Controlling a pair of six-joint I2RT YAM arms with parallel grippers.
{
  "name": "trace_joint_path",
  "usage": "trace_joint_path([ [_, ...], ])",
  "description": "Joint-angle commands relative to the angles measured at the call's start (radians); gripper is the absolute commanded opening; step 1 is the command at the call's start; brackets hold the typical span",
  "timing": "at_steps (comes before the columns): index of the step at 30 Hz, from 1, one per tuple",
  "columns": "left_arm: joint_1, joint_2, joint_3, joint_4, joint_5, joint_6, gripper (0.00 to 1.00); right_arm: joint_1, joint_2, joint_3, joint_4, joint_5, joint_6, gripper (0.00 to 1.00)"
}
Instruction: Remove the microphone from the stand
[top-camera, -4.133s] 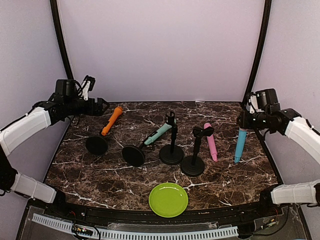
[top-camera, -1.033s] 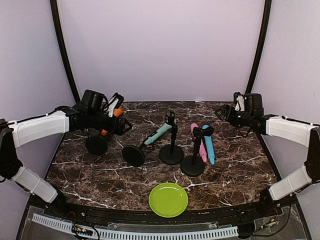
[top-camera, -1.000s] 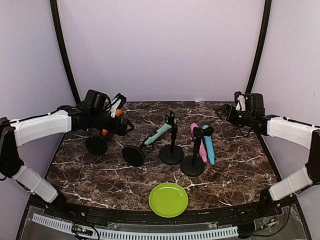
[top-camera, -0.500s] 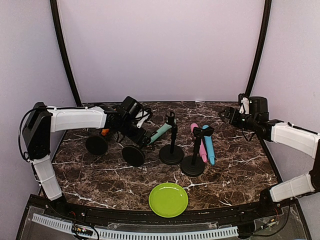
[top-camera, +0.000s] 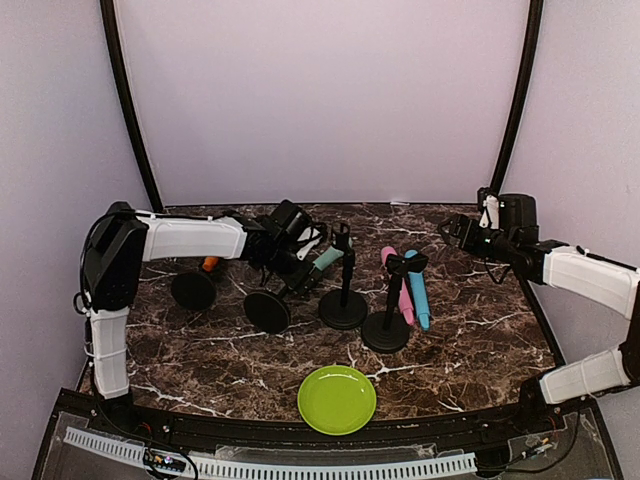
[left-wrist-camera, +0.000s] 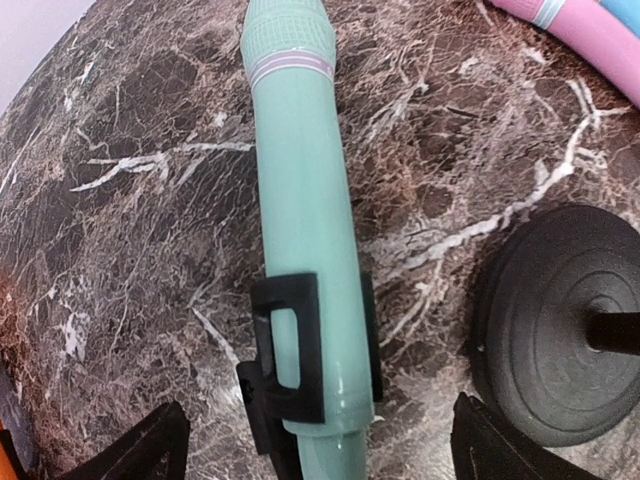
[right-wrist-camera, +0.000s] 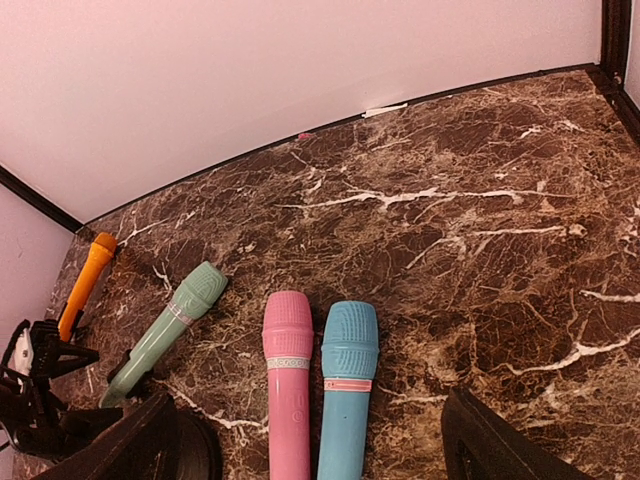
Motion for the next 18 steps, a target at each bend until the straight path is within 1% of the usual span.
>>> trace_joint_path([
  [1, -0.009, 0.031, 0.047, 0.004, -0.101, 0.025, 0.94, -0.003, -0.021, -0.008, 0.038, 0.018, -0.006, 0.91],
  [5, -0.010, 0.049, 0.043, 0.011, -0.101, 0.019, 0.94, -0.004, -0.016, -0.011, 0.052, 0.019, 0.000, 0.91],
  [7, -0.010, 0.054, 0.035, 0.018, -0.107, 0.025, 0.91, -0.003, -0.010, -0.011, 0.057, 0.019, 0.003, 0.91],
  [9, -0.011, 0.057, 0.030, 0.027, -0.124, 0.027, 0.82, -0.004, -0.003, -0.008, 0.058, 0.016, 0.004, 0.91],
  [10, -0.011, 0.059, 0.027, 0.033, -0.135, 0.025, 0.75, -0.004, -0.001, -0.006, 0.057, 0.014, 0.005, 0.91],
  [11, -0.010, 0.059, 0.026, 0.036, -0.139, 0.024, 0.71, -0.004, 0.001, -0.006, 0.059, 0.013, 0.005, 0.91],
  [12, -0.010, 0.059, 0.025, 0.041, -0.144, 0.022, 0.65, -0.004, 0.000, -0.006, 0.059, 0.013, 0.007, 0.91],
  [18, -0.010, 0.059, 0.030, 0.044, -0.166, 0.017, 0.53, -0.004, -0.013, -0.014, 0.054, 0.020, 0.007, 0.91],
])
